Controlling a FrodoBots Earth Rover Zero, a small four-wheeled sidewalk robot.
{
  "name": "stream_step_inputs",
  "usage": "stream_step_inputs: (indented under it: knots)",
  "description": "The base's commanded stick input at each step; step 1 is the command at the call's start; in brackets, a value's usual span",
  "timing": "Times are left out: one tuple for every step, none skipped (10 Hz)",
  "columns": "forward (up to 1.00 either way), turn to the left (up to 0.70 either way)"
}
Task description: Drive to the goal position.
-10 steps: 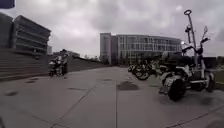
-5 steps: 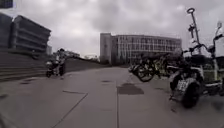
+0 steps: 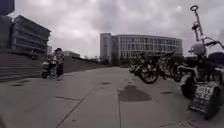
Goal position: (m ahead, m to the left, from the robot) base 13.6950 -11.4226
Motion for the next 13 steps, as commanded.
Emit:
stream_step_inputs:
  knots:
    - [0.7,-0.05]
    - [0.7,-0.21]
    - [0.7,-0.13]
    - [0.7,-0.04]
    - [0.7,0.0]
    - [0.7,0.0]
    - [0.7,0.0]
    - [0.7,0.0]
    - [0.7,0.0]
    - [0.7,0.0]
    - [0.7,0.0]
    - [0.7,0.0]
    - [0.7,0.0]
